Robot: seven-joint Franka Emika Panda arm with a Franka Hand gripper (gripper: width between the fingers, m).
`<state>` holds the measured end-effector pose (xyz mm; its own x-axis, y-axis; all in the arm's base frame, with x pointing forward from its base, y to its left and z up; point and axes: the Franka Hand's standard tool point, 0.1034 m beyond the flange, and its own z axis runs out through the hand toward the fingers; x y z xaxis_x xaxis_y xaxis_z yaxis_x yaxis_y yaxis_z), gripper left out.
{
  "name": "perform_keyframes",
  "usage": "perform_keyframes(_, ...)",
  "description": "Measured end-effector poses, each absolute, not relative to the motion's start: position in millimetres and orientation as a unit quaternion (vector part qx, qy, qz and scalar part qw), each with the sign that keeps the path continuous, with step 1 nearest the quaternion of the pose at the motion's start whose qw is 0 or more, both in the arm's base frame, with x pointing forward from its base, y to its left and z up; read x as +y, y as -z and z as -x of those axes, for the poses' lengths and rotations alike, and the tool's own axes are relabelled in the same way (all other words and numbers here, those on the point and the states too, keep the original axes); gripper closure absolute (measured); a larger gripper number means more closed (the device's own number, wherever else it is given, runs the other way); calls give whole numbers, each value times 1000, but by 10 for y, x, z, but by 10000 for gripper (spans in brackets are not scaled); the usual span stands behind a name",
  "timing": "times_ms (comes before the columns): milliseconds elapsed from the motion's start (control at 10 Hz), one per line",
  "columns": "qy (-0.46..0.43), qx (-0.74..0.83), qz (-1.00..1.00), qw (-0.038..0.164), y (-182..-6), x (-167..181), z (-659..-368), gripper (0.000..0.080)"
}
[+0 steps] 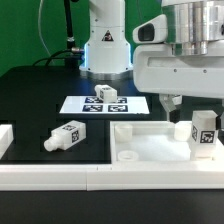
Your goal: Assemble one leg
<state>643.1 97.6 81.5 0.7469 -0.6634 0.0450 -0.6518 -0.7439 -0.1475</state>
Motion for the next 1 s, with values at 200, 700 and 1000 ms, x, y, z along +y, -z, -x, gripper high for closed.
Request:
perform_keyframes(200, 51, 297, 952, 57, -811, 971, -6428, 151)
perform_keyframes(700, 56, 38, 998, 18, -872, 1104, -6448, 150)
perform_keyframes(1000, 55, 80, 995, 22, -871, 1108, -6446, 445)
